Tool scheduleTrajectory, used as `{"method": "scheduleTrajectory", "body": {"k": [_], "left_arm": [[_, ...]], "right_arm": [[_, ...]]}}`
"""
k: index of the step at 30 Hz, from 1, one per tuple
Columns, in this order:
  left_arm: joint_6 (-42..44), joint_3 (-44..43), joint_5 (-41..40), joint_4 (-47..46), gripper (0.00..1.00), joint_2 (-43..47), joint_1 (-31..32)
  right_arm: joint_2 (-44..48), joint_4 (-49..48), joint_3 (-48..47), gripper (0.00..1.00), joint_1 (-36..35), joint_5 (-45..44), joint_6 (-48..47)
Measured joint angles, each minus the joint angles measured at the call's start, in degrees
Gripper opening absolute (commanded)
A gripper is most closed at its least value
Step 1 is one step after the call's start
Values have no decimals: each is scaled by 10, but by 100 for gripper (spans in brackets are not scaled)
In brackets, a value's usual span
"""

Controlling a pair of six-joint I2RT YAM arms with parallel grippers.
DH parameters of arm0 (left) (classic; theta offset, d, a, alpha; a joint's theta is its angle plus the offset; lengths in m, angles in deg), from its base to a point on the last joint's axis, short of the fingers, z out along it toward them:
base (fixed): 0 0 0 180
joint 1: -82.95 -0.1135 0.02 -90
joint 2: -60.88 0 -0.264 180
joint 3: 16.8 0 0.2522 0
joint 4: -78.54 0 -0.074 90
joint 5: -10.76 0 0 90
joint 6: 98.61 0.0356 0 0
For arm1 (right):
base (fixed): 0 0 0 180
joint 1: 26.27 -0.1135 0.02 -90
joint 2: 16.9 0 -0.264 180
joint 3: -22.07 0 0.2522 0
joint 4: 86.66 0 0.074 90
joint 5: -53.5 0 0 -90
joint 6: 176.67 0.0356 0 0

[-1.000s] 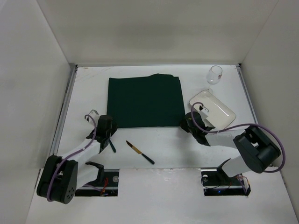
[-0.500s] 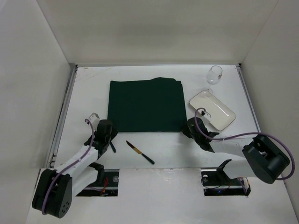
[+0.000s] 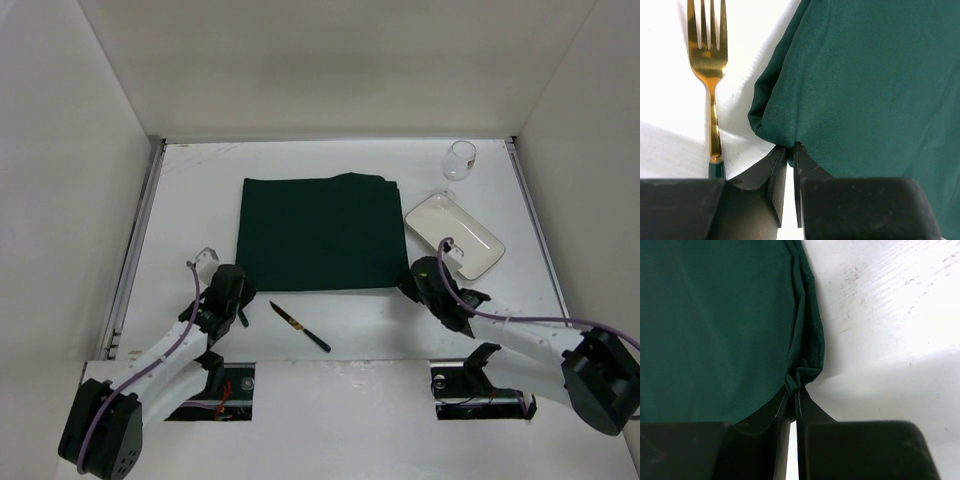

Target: Set the dinner table for one person

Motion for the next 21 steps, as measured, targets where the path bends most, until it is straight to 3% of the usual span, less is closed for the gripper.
{"method": "scheduleTrajectory", "body": {"k": [7, 21], "left_arm": [[-12, 8, 1, 29, 4, 31, 25], [-58, 12, -38, 110, 7, 98, 116]], "right_arm": [[66, 53, 10, 15, 3, 1, 1], [35, 76, 10, 20, 38, 20, -38]]}}
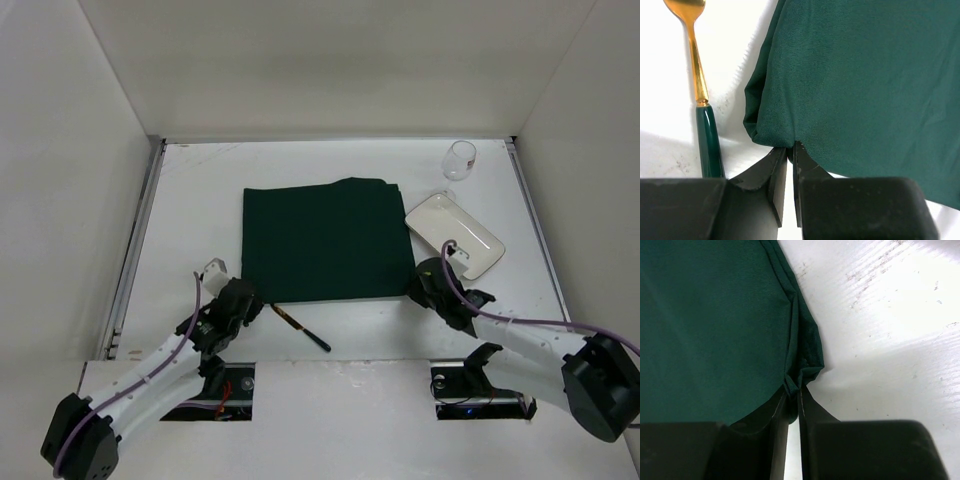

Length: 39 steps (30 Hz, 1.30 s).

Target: Set the dinner table for one person

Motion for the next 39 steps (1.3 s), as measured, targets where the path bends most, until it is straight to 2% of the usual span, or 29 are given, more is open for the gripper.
{"method": "scheduleTrajectory", "body": {"k": [3, 6, 9, 15, 19, 22, 27, 31, 32, 36, 39], "left_arm": [[-2, 0, -8, 11, 16, 4, 7], [-1, 0, -14, 22, 28, 4, 10], [5, -7, -22, 36, 34, 7, 9], [48, -79, -38, 49, 37, 23, 10], [83, -121, -46, -17, 36, -5, 16], [98, -125, -39, -93, 35, -63, 29], [115, -125, -23, -178, 35, -150, 44], [126, -125, -19, -259, 32, -188, 44], [130, -125, -17, -281, 31, -204, 45], [141, -123, 5, -351, 31, -275, 48], [147, -115, 26, -393, 31, -311, 47]], "right_arm": [[-2, 3, -2, 40, 1, 4, -7], [4, 13, -2, 48, 1, 8, -17], [35, 35, -5, 53, 1, 10, -22], [122, 66, -32, 54, 27, 12, -38], [135, 62, -50, 51, 86, 13, -48], [119, 62, -66, 39, 122, 18, -62], [63, 57, -121, 12, 153, 25, -95], [27, 46, -145, 9, 169, 21, -106], [23, 45, -145, 11, 171, 18, -106], [16, 45, -140, 43, 176, 3, -78], [17, 38, -124, 48, 177, -3, -51]]}}
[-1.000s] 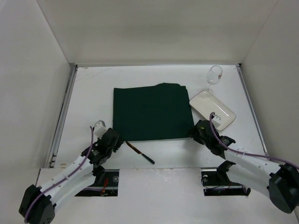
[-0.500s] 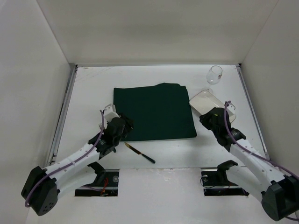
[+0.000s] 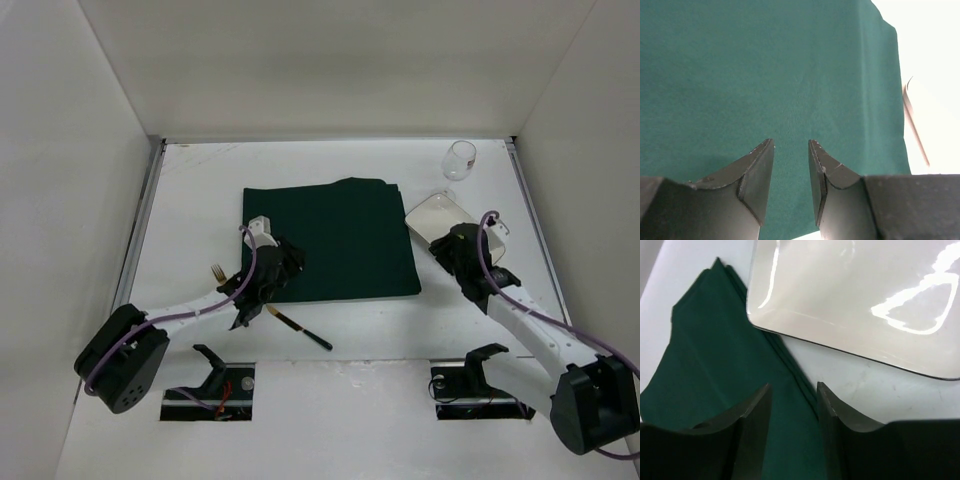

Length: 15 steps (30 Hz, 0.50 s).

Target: Set the dinner table for one person

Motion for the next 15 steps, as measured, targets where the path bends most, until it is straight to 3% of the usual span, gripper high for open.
{"method": "scheduleTrajectory", "body": {"k": [5, 8, 12, 15], "left_arm": [[3, 19, 18, -49, 33, -10, 1], [3, 25, 23, -73, 33, -15, 2], [3, 34, 25, -93, 33, -23, 2], [3, 41, 25, -102, 33, -28, 1]], "right_arm": [[-2, 4, 11, 42, 40, -3, 5], [-32, 17, -37, 38, 54, -7, -24], [-99, 10, -129, 15, 43, -7, -61], [-140, 1, -165, 8, 14, -3, -88]]}}
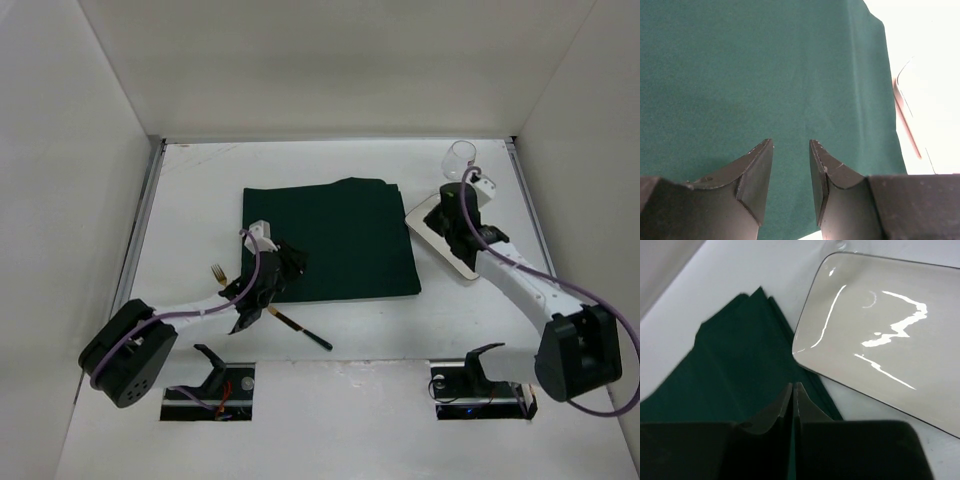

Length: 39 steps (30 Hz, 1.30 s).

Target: Set the dinner table for one person

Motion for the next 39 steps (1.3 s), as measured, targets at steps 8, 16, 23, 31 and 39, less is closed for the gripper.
{"method": "scheduleTrajectory", "body": {"k": [8, 16, 23, 31, 39], "left_arm": [[-1, 2, 0, -16, 33, -22, 2], [-2, 3, 2, -29, 33, -35, 2], [-3, 4, 1, -30, 33, -36, 3], [-3, 4, 0, -34, 33, -41, 3], [-3, 4, -1, -35, 33, -41, 3]], "right_arm": [[-59, 28, -106, 38, -12, 2, -83], [-134, 70, -357, 46, 101, -33, -158], [-266, 141, -471, 36, 125, -51, -218], [-322, 197, -499, 35, 140, -51, -254], [-329, 205, -513, 32, 147, -31, -259]]}}
